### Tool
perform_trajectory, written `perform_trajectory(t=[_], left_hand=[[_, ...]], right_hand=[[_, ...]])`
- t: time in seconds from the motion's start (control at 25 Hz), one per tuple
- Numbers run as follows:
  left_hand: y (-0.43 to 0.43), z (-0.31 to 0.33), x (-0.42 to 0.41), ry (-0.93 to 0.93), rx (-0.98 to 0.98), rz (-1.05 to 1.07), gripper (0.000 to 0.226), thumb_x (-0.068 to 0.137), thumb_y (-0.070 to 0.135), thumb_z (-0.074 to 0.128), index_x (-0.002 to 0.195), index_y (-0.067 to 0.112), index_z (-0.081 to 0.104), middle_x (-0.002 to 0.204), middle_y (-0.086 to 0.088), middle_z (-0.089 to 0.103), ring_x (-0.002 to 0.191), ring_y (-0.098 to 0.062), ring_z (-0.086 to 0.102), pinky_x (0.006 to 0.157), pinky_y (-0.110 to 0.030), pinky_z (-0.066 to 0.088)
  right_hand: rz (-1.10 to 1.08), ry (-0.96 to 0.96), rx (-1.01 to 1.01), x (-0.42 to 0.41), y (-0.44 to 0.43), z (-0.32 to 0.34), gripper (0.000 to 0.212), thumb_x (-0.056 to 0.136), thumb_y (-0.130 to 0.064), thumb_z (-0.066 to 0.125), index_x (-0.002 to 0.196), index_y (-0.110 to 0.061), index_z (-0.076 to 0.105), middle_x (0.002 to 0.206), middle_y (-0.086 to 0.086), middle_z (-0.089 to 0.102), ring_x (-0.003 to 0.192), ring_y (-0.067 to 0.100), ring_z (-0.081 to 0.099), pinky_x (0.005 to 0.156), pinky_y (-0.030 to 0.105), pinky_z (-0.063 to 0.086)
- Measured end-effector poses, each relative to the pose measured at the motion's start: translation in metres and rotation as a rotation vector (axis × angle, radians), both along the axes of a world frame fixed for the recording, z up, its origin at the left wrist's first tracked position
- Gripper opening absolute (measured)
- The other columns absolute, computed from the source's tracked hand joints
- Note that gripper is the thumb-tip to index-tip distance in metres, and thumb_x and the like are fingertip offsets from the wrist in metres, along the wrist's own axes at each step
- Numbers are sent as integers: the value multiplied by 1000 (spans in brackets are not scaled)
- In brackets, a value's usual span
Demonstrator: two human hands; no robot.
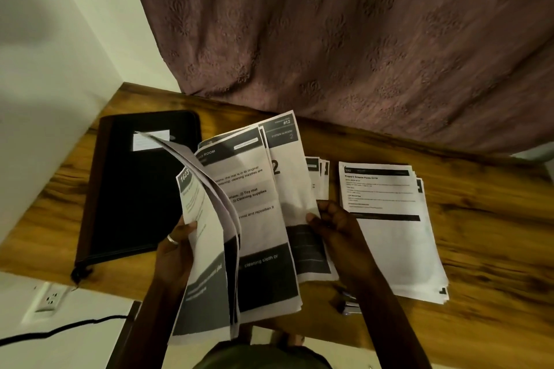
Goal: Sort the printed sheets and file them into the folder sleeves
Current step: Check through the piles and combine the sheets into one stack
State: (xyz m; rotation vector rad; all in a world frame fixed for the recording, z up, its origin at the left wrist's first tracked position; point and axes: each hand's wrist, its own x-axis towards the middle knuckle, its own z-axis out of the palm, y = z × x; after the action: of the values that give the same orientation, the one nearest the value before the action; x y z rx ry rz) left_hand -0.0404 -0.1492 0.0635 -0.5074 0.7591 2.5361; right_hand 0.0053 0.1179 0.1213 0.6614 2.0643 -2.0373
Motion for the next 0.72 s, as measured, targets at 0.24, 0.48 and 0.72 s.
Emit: perform_trajectory(t=[0.24, 0.48, 0.72], left_hand=[[-7, -5, -1, -4, -356, -4, 29, 102, 9, 35, 119, 10, 58, 93, -11, 74, 74, -23, 74, 59, -36, 62], [-7, -1, 0, 31, -524, -97, 34, 97, 19, 52, 130, 13, 54, 117, -18, 70, 88, -31, 73, 69, -44, 63], [-1, -9, 4, -70, -430, -126, 29, 101, 21, 49, 128, 14, 55, 114, -19, 71, 84, -31, 74, 67, -45, 63]], right_hand=[[109, 34, 144, -5, -10, 5, 22, 98, -25, 57, 118, -32, 59, 122, -13, 64, 117, 10, 59, 99, 38, 52], [100, 53, 117, -4, 0, 9, 16, 97, -28, 57, 108, -38, 60, 119, -19, 62, 115, 8, 59, 90, 25, 54], [129, -105, -62, -2, -15, -4, 19, 95, -33, 60, 114, -32, 64, 111, -14, 71, 105, 15, 68, 97, 48, 53]])
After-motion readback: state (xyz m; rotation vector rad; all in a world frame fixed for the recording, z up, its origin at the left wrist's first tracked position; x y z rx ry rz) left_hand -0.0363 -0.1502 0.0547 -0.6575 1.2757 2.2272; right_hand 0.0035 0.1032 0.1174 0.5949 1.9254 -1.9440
